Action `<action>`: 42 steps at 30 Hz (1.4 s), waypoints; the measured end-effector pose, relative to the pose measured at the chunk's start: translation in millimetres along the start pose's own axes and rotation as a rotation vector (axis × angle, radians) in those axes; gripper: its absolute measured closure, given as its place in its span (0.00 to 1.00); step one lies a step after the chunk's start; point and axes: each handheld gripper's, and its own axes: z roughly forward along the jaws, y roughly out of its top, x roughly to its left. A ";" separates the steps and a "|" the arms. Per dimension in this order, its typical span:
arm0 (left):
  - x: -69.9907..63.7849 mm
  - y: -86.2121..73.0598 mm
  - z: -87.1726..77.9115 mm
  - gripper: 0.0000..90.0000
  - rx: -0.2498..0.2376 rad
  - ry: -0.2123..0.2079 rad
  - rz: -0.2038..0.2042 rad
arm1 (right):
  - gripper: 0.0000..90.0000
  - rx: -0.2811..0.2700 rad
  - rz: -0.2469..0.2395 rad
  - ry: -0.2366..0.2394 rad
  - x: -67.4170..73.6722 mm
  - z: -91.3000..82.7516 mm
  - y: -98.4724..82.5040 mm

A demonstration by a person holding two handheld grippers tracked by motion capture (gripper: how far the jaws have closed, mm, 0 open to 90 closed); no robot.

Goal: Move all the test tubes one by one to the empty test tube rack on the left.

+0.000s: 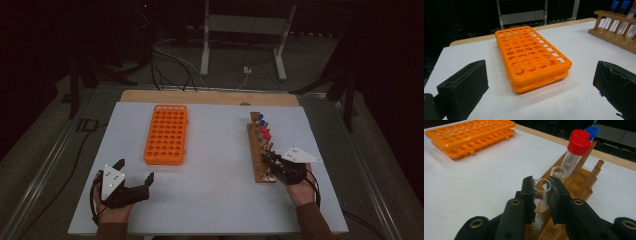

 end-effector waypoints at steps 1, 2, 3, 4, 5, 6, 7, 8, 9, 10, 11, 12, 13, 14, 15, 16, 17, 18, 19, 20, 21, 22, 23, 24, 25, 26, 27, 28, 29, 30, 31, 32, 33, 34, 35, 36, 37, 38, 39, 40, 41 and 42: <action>-0.4 0.2 -0.2 0.01 0.000 -0.001 0.003 | 0.85 -0.003 0.003 0.002 0.4 -2.2 2.8; -0.4 0.2 -0.2 0.01 0.000 -0.001 0.003 | 0.85 -0.007 0.003 0.003 0.6 -3.8 4.9; -0.5 0.3 -0.2 0.01 0.000 -0.001 0.004 | 0.85 -0.015 0.004 0.007 0.5 -5.7 7.4; -0.7 0.4 -0.2 0.01 0.000 -0.002 0.004 | 0.85 -0.021 0.005 0.011 0.5 -8.0 10.2; -0.8 0.4 -0.2 0.01 0.001 -0.003 0.002 | 0.85 -0.029 0.006 0.013 0.6 -10.1 13.2; -0.8 0.6 -0.2 0.01 0.003 -0.004 -0.001 | 0.85 -0.035 0.010 0.017 0.6 -12.5 16.2; -1.0 0.7 0.0 0.01 0.004 -0.004 -0.007 | 0.85 -0.035 0.010 0.017 0.6 -12.5 16.2; -0.9 0.9 0.0 0.01 0.007 -0.002 -0.008 | 0.85 -0.050 0.017 0.024 0.4 -17.0 21.5; -1.0 1.0 0.0 0.01 0.007 0.000 -0.008 | 0.85 -0.054 0.018 0.022 0.5 -19.1 24.0; -0.9 1.1 -0.1 0.01 0.007 0.002 -0.008 | 0.85 -0.054 0.018 0.022 0.5 -19.1 24.0; -0.9 1.2 -0.2 0.01 0.005 0.004 -0.008 | 0.85 -0.066 0.018 0.024 0.0 -23.0 28.5; -0.9 1.4 -0.2 0.01 0.004 0.005 -0.008 | 0.85 -0.066 0.018 0.024 0.0 -23.0 28.5; -0.8 1.9 -0.3 0.01 0.001 0.006 -0.014 | 0.85 -0.076 0.018 0.024 -0.9 -26.4 32.4; -0.6 2.6 -0.5 0.01 -0.004 -0.001 -0.023 | 0.85 -0.083 0.018 0.025 -1.3 -28.0 34.3; -0.7 3.7 -0.3 0.01 -0.010 -0.014 -0.030 | 0.85 -0.083 0.018 0.025 -1.3 -28.0 34.3; -1.3 5.3 -0.2 0.01 -0.016 -0.021 -0.034 | 0.85 -0.086 0.023 0.025 -1.6 -31.0 38.2; -2.8 7.5 -0.2 0.01 -0.023 -0.026 -0.033 | 0.85 -0.091 0.023 0.025 -1.8 -32.3 40.1; -4.5 10.3 -0.4 0.01 -0.033 -0.030 -0.025 | 0.85 -0.095 0.026 0.024 -1.6 -33.6 41.9; -6.5 13.4 -0.3 0.01 -0.039 -0.036 -0.019 | 0.85 -0.099 0.025 0.027 -1.7 -34.6 43.4; -8.4 16.7 0.0 0.01 -0.048 -0.049 -0.020 | 0.85 -0.099 0.025 0.027 -1.7 -34.6 43.4; -10.6 20.0 0.6 0.01 -0.056 -0.065 -0.025 | 0.85 -0.105 0.028 0.037 -1.3 -36.4 46.1; -13.1 23.4 1.5 0.01 -0.057 -0.074 -0.026 | 0.85 -0.105 0.034 0.047 -1.1 -37.0 47.3; -16.1 26.8 2.7 0.01 -0.057 -0.084 -0.028 | 0.85 -0.104 0.041 0.053 -0.7 -37.2 48.5; -19.1 30.1 4.3 0.01 -0.057 -0.095 -0.023 | 0.85 -0.103 0.040 0.056 -0.4 -37.0 49.8; -22.4 33.6 6.5 0.01 -0.053 -0.100 -0.015 | 0.85 -0.100 0.040 0.060 0.3 -36.5 51.2; -25.7 37.0 9.1 0.01 -0.048 -0.108 -0.007 | 0.85 -0.100 0.040 0.060 0.3 -36.5 51.2; -28.8 40.5 11.9 0.01 -0.043 -0.119 0.001 | 0.85 -0.096 0.040 0.065 1.0 -35.7 52.9; -32.2 43.9 15.2 0.01 -0.042 -0.129 0.006 | 0.85 -0.095 0.039 0.080 3.0 -34.1 56.5; -35.6 47.4 18.8 0.01 -0.038 -0.144 0.013 | 0.85 -0.094 0.039 0.087 4.4 -33.2 58.4; -39.4 50.7 22.8 0.01 -0.037 -0.161 0.020 | 0.85 -0.094 0.036 0.095 6.0 -32.2 60.2; -43.5 53.9 27.0 0.01 -0.034 -0.175 0.026 | 0.85 -0.092 0.035 0.105 7.7 -31.2 61.9; -52.5 60.0 36.0 0.01 -0.030 -0.204 0.041 | 0.85 -0.092 0.032 0.113 9.4 -30.1 63.3; -52.5 60.0 36.0 0.01 -0.030 -0.204 0.041 | 0.85 -0.092 0.032 0.113 9.4 -30.1 63.3; -57.0 63.0 40.5 0.01 -0.029 -0.221 0.044 | 0.85 -0.088 0.027 0.127 12.7 -27.8 65.8; -61.6 65.9 45.0 0.01 -0.028 -0.238 0.042 | 0.85 -0.088 0.027 0.127 12.7 -27.8 65.8; -66.1 68.4 49.1 0.02 -0.028 -0.256 0.043 | 0.85 -0.087 0.024 0.146 14.7 -25.8 67.8; -70.5 70.7 53.3 0.02 -0.030 -0.273 0.045 | 0.85 -0.087 0.024 0.146 14.7 -25.8 67.8; -75.3 72.7 57.5 0.02 -0.029 -0.285 0.044 | 0.85 -0.087 0.025 0.156 16.6 -24.6 69.0; -79.8 74.5 61.9 0.02 -0.027 -0.296 0.052 | 0.85 -0.085 0.029 0.166 17.1 -23.9 69.3; -84.9 75.8 66.2 0.02 -0.025 -0.307 0.055 | 0.85 -0.084 0.031 0.171 17.7 -23.7 69.3; -89.8 76.9 70.4 0.02 -0.021 -0.318 0.062 | 0.85 -0.085 0.034 0.176 18.5 -23.7 69.3; -94.4 78.0 74.5 0.02 -0.015 -0.331 0.071 | 0.85 -0.085 0.034 0.176 18.5 -23.7 69.3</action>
